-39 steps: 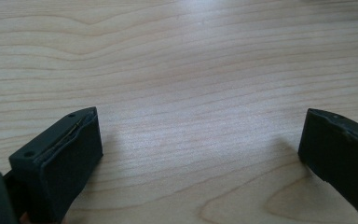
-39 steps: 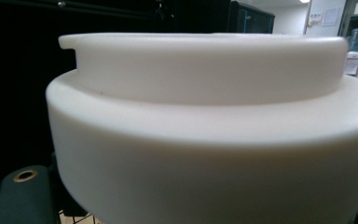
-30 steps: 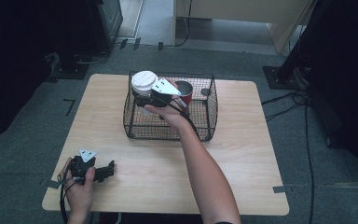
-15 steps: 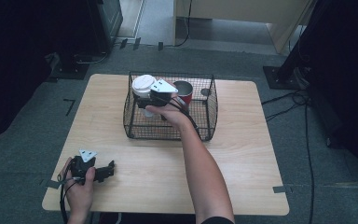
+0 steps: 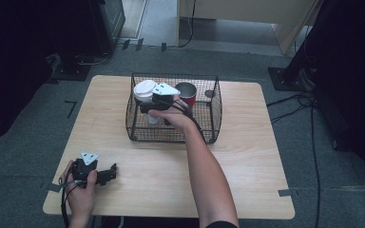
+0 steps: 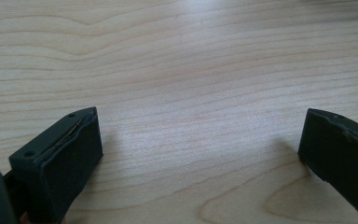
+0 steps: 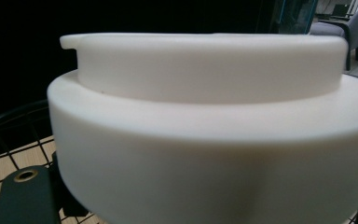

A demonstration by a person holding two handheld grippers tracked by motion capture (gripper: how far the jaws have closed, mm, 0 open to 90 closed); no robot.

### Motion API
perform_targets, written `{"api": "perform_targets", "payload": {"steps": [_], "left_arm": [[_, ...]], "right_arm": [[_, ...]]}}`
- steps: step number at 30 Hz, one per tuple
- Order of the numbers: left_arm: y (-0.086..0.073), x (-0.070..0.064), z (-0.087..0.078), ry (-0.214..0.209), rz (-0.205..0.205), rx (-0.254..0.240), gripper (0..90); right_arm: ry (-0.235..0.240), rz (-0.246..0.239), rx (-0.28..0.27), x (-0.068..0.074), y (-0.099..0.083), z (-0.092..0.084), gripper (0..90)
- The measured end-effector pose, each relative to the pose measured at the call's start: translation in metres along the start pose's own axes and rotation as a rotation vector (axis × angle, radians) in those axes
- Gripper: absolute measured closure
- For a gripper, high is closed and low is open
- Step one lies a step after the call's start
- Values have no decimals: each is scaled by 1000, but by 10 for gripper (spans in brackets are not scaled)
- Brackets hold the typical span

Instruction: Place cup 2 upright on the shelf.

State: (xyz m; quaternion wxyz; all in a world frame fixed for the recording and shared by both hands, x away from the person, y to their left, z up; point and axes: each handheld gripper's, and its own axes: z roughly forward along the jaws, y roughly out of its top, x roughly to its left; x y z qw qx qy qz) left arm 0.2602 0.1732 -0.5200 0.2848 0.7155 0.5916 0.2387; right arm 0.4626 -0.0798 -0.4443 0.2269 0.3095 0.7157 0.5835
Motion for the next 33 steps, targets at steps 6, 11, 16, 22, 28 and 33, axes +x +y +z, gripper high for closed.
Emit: {"api": "perform_targets", "payload": {"steps": [6,11,16,22,28,33], "left_arm": [[0,0,0,0,0,-1,2],[0,0,0,0,1,0,2],[0,0,0,1,2,0,2],[0,0,0,2,1,0,2],[0,0,0,2,2,0,2],[0,0,0,3,2,0,2]], "right_arm": [[6,-11,14,1,-1,-2,154],[11,-14,21,0,-1,-6,154],[9,-18,30,-2,-2,-9,152],[5,-40,33,-2,-3,-14,143],[6,-52,33,0,-4,-17,135],[15,-66,47,1,-3,-21,89]]}}
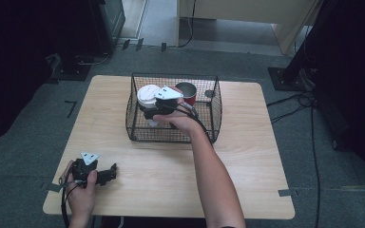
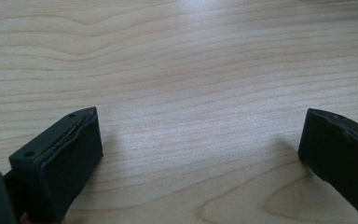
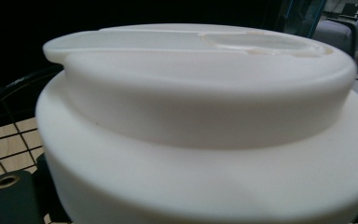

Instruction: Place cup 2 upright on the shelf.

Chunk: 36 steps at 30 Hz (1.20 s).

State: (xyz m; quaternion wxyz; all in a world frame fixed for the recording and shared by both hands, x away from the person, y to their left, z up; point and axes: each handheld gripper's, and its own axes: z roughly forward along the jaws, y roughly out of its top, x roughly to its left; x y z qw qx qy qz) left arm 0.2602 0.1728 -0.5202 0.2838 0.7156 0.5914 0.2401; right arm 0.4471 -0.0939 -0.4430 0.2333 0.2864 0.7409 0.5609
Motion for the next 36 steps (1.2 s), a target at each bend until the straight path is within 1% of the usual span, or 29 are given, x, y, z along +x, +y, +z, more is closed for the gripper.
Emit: {"api": "perform_targets", "payload": {"steps": [2,3,8,12,17,25,28,34,36], "left_arm": [[0,0,0,0,1,0,2],[0,0,0,0,1,0,2],[0,0,0,0,2,1,2],[0,0,0,0,2,1,2],[0,0,0,0,1,1,2],[0,0,0,0,2,1,2],[0,0,0,0,1,1,2],[0,0,0,0,1,1,2],[0,0,0,0,1,1,2]], "right_arm": [[9,-1,6,0,0,-3,57],[9,-1,6,0,0,-3,57],[9,-9,3,1,2,-6,0],[5,-23,-8,1,3,-8,0],[12,-31,-14,2,4,-10,0],[15,-30,-15,3,4,-10,0],[4,-24,-12,2,4,-9,0],[24,-28,-8,2,4,-10,0],[23,-31,-5,2,5,-10,0]]}}
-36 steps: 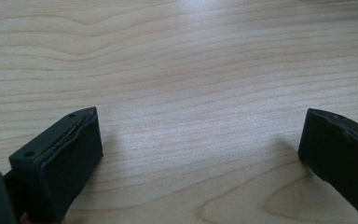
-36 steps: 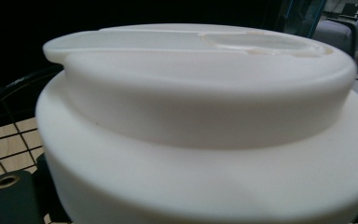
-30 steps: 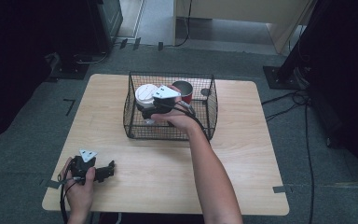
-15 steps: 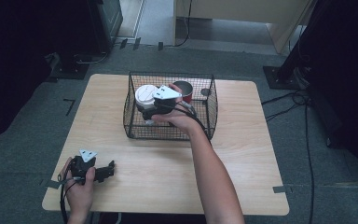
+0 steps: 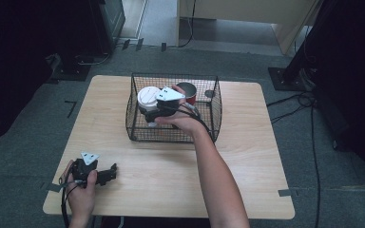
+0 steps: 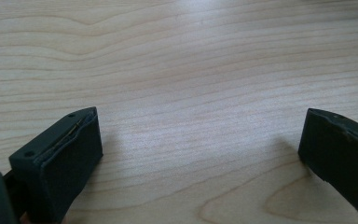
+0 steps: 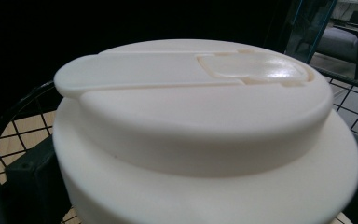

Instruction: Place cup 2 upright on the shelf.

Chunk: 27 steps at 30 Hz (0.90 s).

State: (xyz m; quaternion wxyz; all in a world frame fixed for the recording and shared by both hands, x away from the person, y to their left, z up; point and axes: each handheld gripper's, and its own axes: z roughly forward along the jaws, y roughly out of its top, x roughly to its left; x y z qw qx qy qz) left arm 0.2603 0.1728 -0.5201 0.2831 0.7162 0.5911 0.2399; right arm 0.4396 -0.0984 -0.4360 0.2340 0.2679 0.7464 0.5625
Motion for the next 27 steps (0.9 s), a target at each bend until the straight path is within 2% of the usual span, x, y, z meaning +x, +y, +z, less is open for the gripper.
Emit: {"api": "perform_targets", "payload": {"steps": [15,18,21,27], "left_arm": [[0,0,0,0,0,0,2],[0,0,0,0,0,0,2],[0,0,0,-1,-1,-1,2],[0,0,0,0,-2,-1,2]], "right_arm": [[-2,10,13,-2,2,2,0],[8,1,22,-3,2,1,0],[-2,-18,33,-4,1,0,0],[4,-21,30,-7,1,-7,0]]}}
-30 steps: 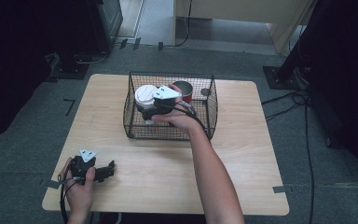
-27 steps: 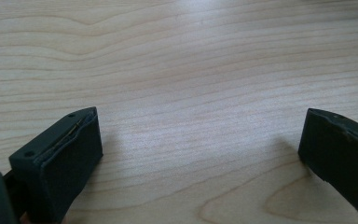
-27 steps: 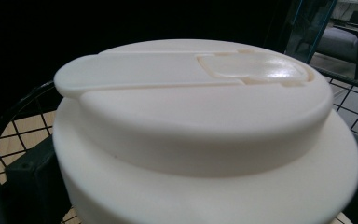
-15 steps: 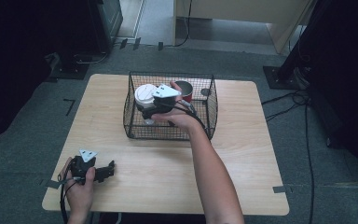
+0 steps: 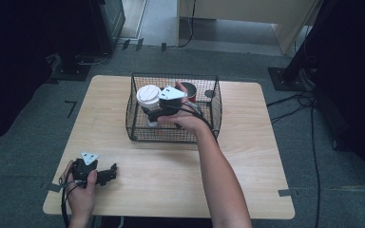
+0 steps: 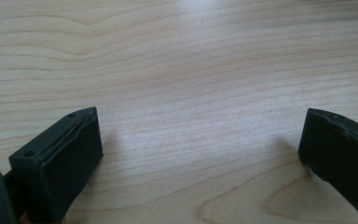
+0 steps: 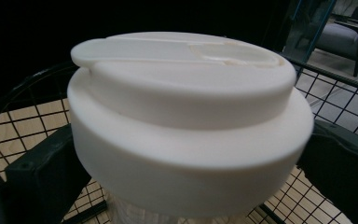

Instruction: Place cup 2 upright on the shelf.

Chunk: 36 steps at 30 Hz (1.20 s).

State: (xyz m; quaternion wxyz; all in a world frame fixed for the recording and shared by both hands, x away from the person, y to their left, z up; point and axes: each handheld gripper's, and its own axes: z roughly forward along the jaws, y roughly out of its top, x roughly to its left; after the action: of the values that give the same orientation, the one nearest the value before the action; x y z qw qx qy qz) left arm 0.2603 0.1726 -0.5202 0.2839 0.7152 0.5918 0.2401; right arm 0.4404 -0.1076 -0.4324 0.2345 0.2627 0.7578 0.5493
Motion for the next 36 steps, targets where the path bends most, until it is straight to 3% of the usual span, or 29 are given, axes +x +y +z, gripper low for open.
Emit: {"api": "perform_targets", "payload": {"steps": [14,36], "left_arm": [[0,0,0,1,1,0,2],[0,0,0,1,4,3,2]], "right_arm": [[-13,-19,-1,1,1,-14,0],[-38,-63,-8,-9,9,-34,0]]}}
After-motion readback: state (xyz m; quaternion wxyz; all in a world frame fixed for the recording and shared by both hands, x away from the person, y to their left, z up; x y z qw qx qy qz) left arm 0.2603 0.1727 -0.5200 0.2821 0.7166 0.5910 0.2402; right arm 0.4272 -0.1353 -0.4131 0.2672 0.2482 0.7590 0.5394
